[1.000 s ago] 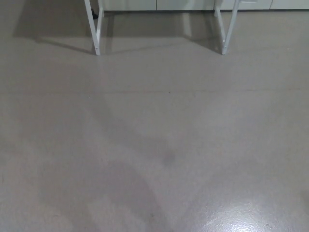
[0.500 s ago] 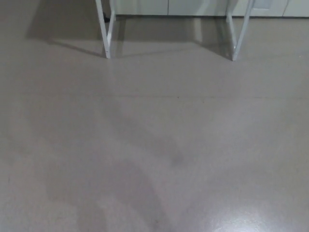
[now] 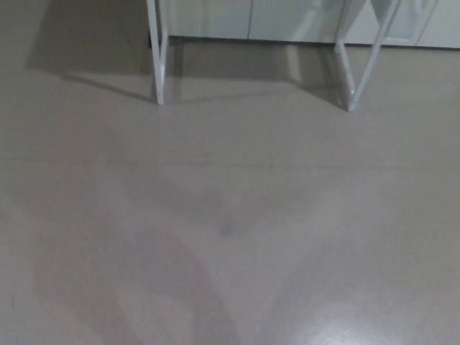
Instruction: The robot walk towards a table in front and click the button on the base of the boilling pot using its left middle finger
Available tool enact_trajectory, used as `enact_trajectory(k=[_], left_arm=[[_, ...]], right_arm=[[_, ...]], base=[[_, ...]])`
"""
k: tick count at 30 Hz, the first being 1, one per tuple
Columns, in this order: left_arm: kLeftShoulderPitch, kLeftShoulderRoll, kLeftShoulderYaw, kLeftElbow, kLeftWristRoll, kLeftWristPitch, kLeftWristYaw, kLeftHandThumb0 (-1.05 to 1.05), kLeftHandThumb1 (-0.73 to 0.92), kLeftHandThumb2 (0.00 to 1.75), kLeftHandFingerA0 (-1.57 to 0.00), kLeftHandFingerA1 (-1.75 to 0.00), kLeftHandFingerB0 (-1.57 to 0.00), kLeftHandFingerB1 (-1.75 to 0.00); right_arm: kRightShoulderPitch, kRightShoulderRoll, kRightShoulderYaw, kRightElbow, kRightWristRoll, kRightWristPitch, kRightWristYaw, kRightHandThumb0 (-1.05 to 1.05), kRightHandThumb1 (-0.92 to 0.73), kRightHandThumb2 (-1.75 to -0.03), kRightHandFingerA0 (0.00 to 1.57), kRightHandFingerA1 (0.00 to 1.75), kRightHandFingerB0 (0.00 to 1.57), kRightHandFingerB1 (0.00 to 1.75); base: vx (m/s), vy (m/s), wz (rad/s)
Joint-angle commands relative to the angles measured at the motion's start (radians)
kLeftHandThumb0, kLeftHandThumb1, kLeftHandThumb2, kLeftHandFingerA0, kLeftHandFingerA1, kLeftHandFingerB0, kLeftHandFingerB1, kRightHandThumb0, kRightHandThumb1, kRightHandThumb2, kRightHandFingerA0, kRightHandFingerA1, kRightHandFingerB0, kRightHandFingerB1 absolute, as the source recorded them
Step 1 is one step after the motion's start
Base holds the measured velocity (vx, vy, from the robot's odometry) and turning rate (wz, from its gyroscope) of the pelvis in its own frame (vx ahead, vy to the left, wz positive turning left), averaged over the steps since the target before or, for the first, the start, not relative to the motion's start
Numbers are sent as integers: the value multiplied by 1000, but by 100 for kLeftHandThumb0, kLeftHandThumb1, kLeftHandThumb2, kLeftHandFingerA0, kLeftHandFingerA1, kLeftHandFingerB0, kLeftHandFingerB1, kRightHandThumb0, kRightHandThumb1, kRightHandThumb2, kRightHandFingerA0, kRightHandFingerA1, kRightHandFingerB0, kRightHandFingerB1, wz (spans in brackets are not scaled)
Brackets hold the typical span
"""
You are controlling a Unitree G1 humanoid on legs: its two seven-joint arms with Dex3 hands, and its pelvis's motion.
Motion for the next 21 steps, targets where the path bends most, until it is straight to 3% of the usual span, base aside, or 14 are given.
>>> enact_trajectory(k=[1, 12, 21], left_arm=[[3, 8, -17, -4, 21, -16, 11, -22, 50, 59, -27, -38, -18, -32], [-20, 6, -45, 3, 36, -19, 47, -24, 48, 59, -31, -39, -19, -33], [3, 13, -31, 26, 16, -36, 33, -17, 55, 56, -32, -37, -16, -28]], right_arm=[[-14, -16, -17, 21, 20, -1, 9, -2, -39, -86, 42, 62, 23, 54], [-52, -30, -22, 47, 16, 1, 10, -5, -38, -85, 43, 63, 24, 54], [-51, -24, -1, 42, 1, 8, 3, -4, -39, -85, 43, 63, 23, 54]], base=[[211, -98, 11], [276, -181, 18], [248, 93, -13]])
